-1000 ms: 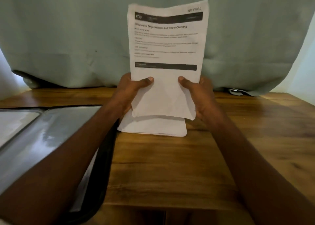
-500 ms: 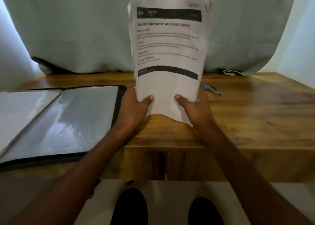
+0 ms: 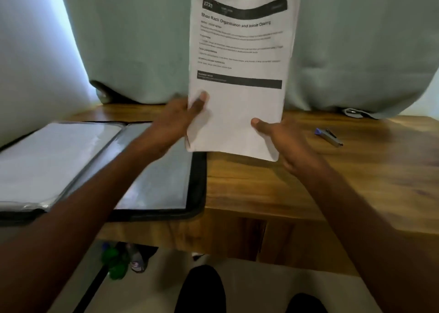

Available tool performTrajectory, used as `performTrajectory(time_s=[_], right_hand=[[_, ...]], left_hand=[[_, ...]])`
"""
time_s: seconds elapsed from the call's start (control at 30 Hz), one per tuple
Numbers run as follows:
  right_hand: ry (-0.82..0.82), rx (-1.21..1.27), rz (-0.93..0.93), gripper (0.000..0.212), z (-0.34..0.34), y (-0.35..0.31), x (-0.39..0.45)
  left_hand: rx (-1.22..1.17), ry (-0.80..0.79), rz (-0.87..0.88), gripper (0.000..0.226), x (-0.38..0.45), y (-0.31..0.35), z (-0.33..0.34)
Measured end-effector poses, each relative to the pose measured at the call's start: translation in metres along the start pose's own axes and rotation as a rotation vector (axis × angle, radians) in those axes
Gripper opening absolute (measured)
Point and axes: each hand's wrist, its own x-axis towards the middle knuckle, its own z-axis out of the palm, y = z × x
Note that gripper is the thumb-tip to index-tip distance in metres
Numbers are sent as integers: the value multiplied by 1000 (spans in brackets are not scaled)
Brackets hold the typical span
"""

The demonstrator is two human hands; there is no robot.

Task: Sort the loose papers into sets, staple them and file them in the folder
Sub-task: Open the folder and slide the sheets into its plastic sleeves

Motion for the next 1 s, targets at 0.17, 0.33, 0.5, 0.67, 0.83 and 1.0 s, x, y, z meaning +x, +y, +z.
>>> performTrajectory(time_s=[0.17, 0.33, 0.5, 0.67, 0.83, 1.0], right_hand=[[17, 287, 189, 44, 65, 6, 66], [-67, 576, 369, 29, 129, 25, 117], [-73, 703, 402, 17, 187, 40, 160], [-80, 478, 338, 33, 219, 55, 194], [-110, 518, 275, 38, 230, 55, 209], [-175, 599, 190, 39, 245, 36, 220]], left_hand=[[148, 179, -16, 48, 40, -51, -91], [783, 52, -57, 28, 84, -120, -139], [834, -56, 35, 3, 114, -147, -145], [704, 150, 149, 18, 119, -169, -140], [575, 96, 235, 2, 118, -169, -136], [588, 66, 304, 6, 117, -169, -134]])
